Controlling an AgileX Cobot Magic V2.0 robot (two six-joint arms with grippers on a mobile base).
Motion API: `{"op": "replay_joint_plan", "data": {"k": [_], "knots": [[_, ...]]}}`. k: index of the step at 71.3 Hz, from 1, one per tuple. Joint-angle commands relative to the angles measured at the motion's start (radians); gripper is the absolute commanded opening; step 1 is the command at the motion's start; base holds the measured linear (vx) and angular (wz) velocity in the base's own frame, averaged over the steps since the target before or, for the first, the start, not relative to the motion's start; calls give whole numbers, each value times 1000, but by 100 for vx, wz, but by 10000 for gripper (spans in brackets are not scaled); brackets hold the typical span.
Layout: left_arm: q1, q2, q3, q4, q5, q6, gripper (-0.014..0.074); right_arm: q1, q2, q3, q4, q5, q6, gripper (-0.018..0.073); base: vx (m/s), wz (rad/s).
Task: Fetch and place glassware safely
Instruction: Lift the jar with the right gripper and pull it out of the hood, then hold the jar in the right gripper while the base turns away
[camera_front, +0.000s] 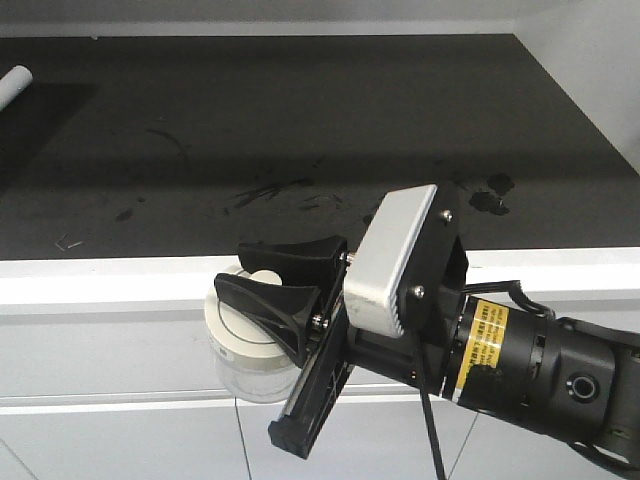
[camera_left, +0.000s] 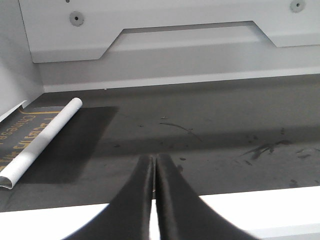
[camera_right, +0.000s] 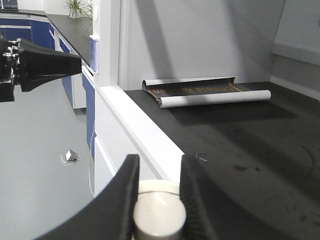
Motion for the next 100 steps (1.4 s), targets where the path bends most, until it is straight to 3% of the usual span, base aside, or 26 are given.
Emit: {"op": "replay_joint_plan", "data": {"k": [1, 50, 100], "knots": [[-5, 7, -26, -10, -67, -10, -7, -1, -29, -28, 29, -81, -5, -3, 0, 0], [-5, 7, -26, -10, -67, -10, -7, -1, -29, -28, 29, -81, -5, -3, -2, 9], [-5, 7, -26, -10, -67, -10, -7, -1, -29, -28, 29, -81, -5, -3, -11, 48]]}}
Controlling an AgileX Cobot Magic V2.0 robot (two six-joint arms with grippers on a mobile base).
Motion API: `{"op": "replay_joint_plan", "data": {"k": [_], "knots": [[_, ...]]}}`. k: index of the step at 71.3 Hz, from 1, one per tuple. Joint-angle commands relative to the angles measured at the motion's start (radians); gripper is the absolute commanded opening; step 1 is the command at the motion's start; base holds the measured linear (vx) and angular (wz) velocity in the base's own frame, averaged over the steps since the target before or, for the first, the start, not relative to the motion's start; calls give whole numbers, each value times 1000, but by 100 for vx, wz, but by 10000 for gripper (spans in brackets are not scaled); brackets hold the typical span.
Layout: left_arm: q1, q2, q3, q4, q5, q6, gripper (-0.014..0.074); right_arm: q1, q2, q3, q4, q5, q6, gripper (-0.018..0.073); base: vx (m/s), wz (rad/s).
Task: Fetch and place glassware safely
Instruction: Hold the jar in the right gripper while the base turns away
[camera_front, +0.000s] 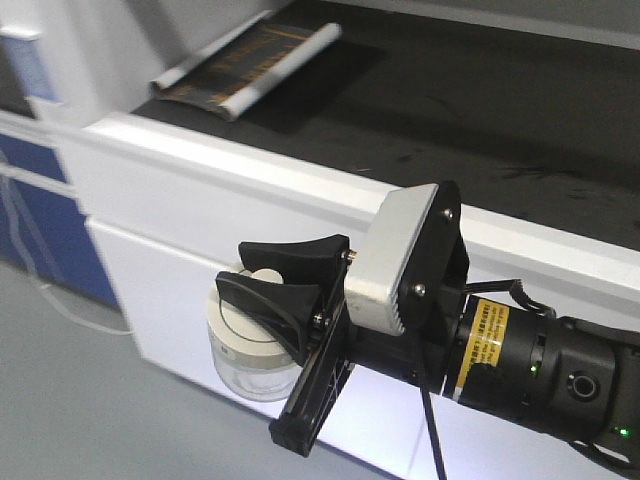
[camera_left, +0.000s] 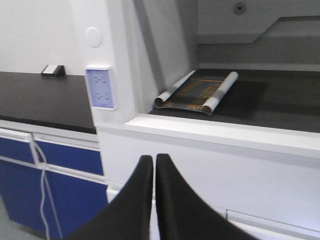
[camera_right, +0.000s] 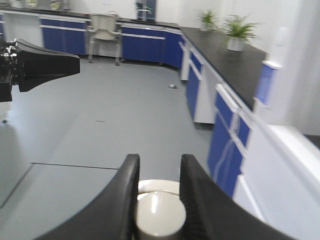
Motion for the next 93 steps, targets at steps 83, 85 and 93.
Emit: {"op": "replay_joint_plan", "data": {"k": [83, 85, 93], "knots": [[-5, 7, -26, -10, -67, -9, -7, -1, -29, -30, 28, -81, -6, -3, -9, 63], [-5, 7, -26, -10, -67, -9, -7, -1, -29, -30, 28, -81, -6, -3, 10, 70], [-5, 7, -26, -10, -67, -9, -7, -1, -29, -30, 28, -81, -6, -3, 11, 63]]}}
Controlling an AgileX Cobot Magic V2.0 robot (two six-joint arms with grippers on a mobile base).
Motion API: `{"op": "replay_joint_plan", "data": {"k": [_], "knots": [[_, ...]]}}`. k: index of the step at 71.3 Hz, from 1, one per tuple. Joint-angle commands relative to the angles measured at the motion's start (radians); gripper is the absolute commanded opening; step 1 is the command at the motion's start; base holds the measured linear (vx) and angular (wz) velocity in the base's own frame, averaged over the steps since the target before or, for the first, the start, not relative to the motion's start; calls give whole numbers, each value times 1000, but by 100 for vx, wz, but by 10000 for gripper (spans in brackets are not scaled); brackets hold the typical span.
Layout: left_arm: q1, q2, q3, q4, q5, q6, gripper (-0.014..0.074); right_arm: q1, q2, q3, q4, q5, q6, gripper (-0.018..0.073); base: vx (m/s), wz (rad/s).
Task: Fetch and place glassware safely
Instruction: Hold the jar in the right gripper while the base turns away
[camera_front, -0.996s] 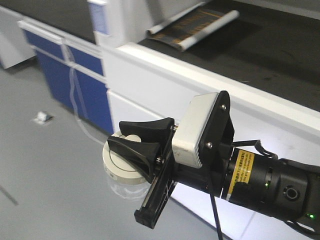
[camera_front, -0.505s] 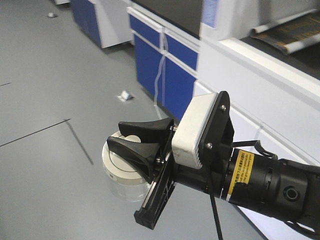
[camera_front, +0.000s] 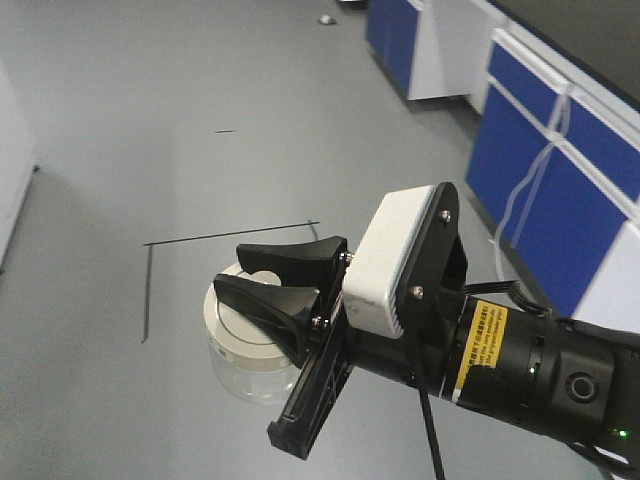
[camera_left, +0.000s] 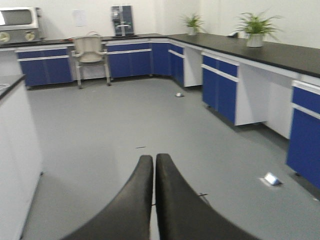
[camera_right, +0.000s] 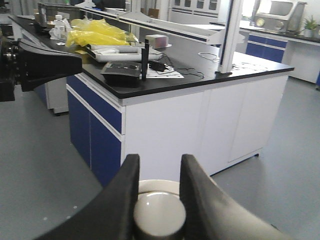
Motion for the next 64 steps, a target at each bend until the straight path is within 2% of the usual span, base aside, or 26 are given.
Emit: {"op": "replay_joint_plan", "data": {"k": [1, 27, 64], "knots": [[-5, 7, -26, -10, -68, -9, -7, -1, -29, -30, 28, -81, -6, -3, 12, 56], [-5, 7, -26, -10, -68, -9, -7, -1, -29, -30, 28, -81, -6, -3, 13, 31], [-5, 7, -26, -10, -68, -9, -7, -1, -29, -30, 28, -81, -6, -3, 22, 4]]}}
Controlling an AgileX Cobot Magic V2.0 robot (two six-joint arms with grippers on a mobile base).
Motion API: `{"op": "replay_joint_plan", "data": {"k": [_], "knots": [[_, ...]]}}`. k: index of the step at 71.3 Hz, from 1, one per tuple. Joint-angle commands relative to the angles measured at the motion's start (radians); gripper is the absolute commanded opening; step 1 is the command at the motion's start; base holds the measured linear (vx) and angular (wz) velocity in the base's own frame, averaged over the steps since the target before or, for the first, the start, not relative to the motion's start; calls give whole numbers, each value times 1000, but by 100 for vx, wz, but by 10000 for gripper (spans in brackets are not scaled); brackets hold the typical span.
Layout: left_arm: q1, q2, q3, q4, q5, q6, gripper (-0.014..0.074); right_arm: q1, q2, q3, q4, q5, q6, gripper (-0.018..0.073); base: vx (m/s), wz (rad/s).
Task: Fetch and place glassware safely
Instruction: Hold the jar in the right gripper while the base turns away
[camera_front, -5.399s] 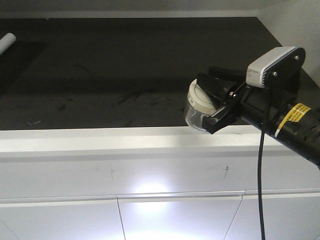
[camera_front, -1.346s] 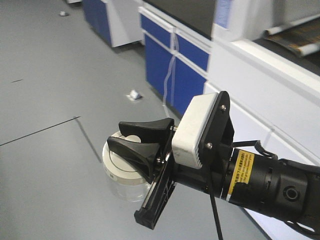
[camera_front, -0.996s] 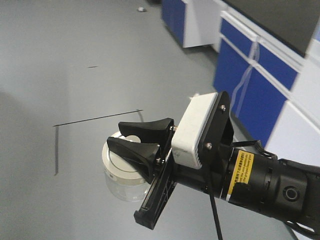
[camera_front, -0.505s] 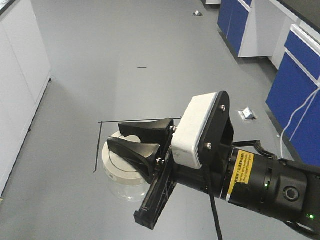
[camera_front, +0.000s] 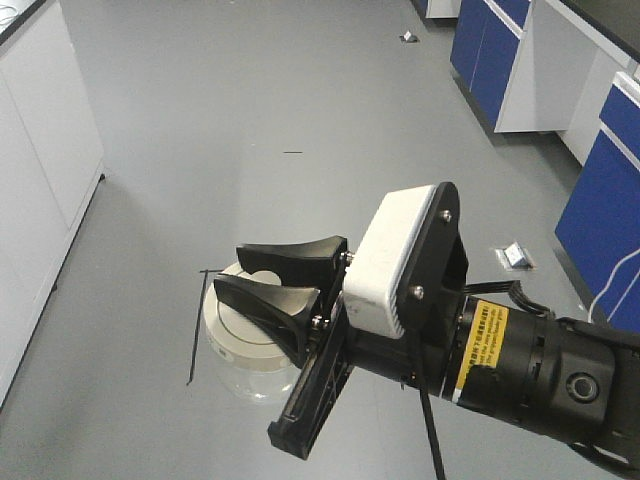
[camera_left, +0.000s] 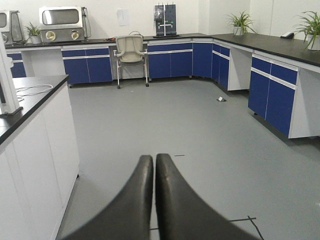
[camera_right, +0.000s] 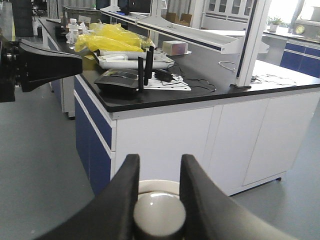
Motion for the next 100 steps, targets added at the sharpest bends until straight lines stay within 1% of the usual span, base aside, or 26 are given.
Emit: {"op": "replay_joint_plan", "data": {"k": [1, 40, 100], "knots": [[-5, 7, -26, -10, -68, -9, -7, -1, -29, -30, 28, -81, -6, -3, 33, -2], [-5, 7, -26, -10, -68, -9, -7, -1, -29, -30, 28, -81, -6, -3, 36, 0], [-5, 7, -26, -10, -68, -9, -7, -1, -29, -30, 28, -81, -6, -3, 41, 7]]}}
